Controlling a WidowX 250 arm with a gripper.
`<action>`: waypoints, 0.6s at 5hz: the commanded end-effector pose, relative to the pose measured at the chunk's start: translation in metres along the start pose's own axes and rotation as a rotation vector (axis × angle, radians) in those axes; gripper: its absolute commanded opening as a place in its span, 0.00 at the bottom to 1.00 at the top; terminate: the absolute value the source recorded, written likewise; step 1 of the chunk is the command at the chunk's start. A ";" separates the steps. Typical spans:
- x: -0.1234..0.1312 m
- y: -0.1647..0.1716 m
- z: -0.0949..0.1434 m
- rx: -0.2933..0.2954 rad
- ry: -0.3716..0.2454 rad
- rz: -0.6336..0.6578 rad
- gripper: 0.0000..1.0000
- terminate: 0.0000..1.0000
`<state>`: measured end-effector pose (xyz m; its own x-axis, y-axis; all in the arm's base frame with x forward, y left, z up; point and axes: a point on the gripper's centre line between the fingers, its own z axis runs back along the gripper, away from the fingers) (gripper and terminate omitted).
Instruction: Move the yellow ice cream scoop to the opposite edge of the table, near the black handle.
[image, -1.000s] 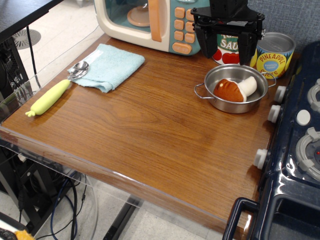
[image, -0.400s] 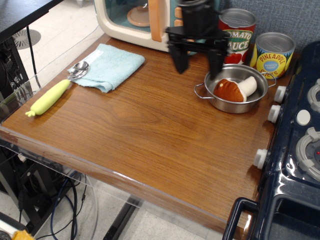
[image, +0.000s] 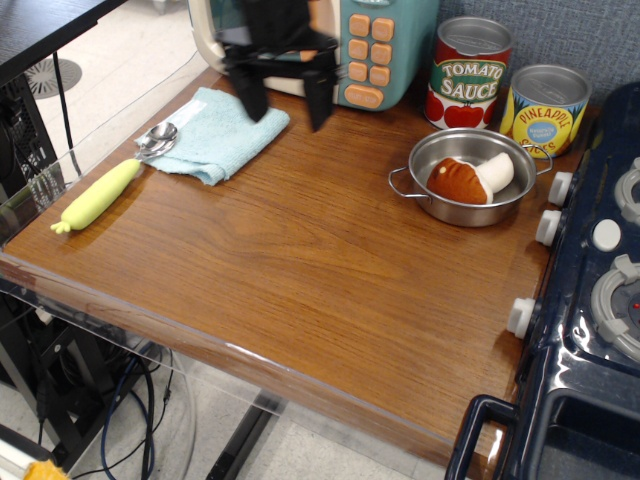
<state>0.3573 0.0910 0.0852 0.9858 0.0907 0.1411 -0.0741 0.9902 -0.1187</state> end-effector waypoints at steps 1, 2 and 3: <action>-0.023 0.078 0.049 0.100 -0.149 0.088 1.00 0.00; -0.035 0.096 0.035 0.131 -0.089 0.164 1.00 0.00; -0.043 0.109 0.020 0.170 -0.038 0.162 1.00 0.00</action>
<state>0.3093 0.1950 0.0684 0.9594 0.2489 0.1327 -0.2524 0.9676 0.0092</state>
